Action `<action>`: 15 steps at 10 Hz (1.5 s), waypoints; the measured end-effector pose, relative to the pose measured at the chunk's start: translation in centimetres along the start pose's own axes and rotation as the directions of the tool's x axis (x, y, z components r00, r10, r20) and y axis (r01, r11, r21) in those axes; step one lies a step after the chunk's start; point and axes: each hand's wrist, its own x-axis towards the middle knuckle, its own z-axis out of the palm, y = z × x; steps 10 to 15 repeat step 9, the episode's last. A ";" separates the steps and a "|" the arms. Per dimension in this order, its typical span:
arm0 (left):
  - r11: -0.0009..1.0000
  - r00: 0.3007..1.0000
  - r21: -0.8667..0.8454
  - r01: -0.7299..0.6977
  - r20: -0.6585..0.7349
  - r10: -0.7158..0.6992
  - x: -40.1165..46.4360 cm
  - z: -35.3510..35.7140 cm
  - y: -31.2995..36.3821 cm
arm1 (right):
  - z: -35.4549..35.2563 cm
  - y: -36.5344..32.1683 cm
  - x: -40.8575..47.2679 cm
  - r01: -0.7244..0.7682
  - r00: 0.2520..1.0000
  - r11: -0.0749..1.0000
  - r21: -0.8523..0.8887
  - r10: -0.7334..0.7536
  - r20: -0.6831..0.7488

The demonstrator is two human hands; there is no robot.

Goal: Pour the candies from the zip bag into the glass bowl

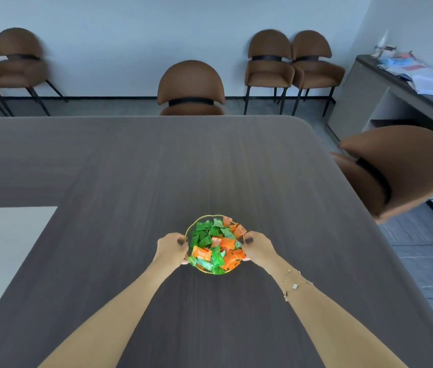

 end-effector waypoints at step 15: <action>0.991 0.992 -0.078 0.109 -0.054 -0.114 -0.5 0.4 -1.4 | -1.0 2.1 1.6 -0.052 0.993 0.997 -0.059 0.058 0.103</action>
